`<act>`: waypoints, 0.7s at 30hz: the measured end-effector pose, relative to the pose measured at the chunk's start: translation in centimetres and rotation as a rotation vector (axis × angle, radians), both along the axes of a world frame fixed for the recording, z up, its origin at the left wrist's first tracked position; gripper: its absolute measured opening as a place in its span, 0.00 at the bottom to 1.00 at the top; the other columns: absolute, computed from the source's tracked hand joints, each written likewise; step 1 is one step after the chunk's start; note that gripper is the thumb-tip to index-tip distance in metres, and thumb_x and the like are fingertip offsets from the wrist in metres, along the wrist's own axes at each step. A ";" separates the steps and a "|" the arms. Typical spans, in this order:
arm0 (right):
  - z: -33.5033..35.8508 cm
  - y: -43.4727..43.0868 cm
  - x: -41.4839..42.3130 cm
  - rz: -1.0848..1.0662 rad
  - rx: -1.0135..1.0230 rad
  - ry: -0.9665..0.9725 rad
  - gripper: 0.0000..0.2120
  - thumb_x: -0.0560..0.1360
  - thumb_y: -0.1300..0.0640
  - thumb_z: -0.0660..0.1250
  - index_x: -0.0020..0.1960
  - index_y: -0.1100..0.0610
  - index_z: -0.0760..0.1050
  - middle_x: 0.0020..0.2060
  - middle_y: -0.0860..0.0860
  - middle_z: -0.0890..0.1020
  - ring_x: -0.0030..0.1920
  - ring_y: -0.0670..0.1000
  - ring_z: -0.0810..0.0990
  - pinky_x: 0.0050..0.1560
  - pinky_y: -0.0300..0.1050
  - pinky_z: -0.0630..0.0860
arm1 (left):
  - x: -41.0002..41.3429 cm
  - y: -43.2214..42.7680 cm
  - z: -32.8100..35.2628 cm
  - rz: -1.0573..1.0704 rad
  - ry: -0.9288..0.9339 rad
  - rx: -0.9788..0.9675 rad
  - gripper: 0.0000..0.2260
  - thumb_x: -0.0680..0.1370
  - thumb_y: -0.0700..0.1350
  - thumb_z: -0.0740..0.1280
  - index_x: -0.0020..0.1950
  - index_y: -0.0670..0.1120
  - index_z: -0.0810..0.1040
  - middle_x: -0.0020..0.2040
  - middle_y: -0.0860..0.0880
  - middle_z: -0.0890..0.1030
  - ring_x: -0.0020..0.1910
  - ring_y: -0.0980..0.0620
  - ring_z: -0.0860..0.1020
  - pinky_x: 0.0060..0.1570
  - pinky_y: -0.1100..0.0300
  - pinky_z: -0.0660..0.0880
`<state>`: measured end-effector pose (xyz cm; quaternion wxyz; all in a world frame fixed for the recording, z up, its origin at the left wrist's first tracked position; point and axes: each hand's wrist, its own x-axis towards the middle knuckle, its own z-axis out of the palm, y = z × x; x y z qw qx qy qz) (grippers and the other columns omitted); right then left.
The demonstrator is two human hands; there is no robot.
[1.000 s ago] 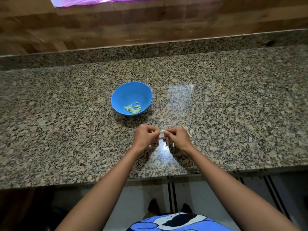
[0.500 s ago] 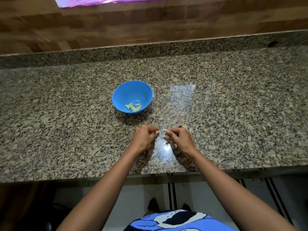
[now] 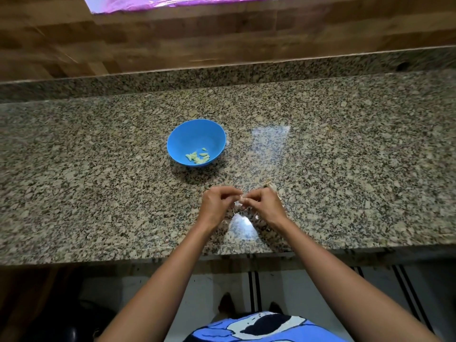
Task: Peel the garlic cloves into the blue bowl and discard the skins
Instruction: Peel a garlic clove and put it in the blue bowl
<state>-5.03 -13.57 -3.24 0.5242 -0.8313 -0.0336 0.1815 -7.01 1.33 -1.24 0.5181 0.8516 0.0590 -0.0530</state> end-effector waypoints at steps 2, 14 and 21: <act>0.3 0.0 -0.2 -0.022 0.122 0.033 0.05 0.74 0.56 0.68 0.43 0.56 0.82 0.34 0.52 0.83 0.32 0.48 0.77 0.36 0.42 0.76 | 0.2 0.2 0.0 0.117 0.108 -0.253 0.09 0.72 0.35 0.71 0.51 0.40 0.82 0.47 0.42 0.84 0.43 0.47 0.83 0.44 0.60 0.81; 0.7 0.5 -0.6 -0.201 0.324 0.180 0.06 0.76 0.61 0.65 0.43 0.60 0.80 0.30 0.54 0.79 0.25 0.46 0.73 0.22 0.34 0.69 | -0.3 0.2 0.4 0.188 0.257 -0.577 0.08 0.72 0.31 0.69 0.49 0.37 0.81 0.44 0.39 0.84 0.39 0.47 0.83 0.39 0.63 0.80; -0.1 2.2 -1.3 -0.035 -0.459 -0.360 0.10 0.78 0.57 0.62 0.44 0.59 0.80 0.34 0.53 0.81 0.32 0.50 0.79 0.34 0.45 0.79 | -1.0 -1.7 -0.2 0.380 0.257 -0.569 0.05 0.74 0.35 0.69 0.49 0.39 0.82 0.44 0.42 0.84 0.41 0.51 0.84 0.40 0.64 0.79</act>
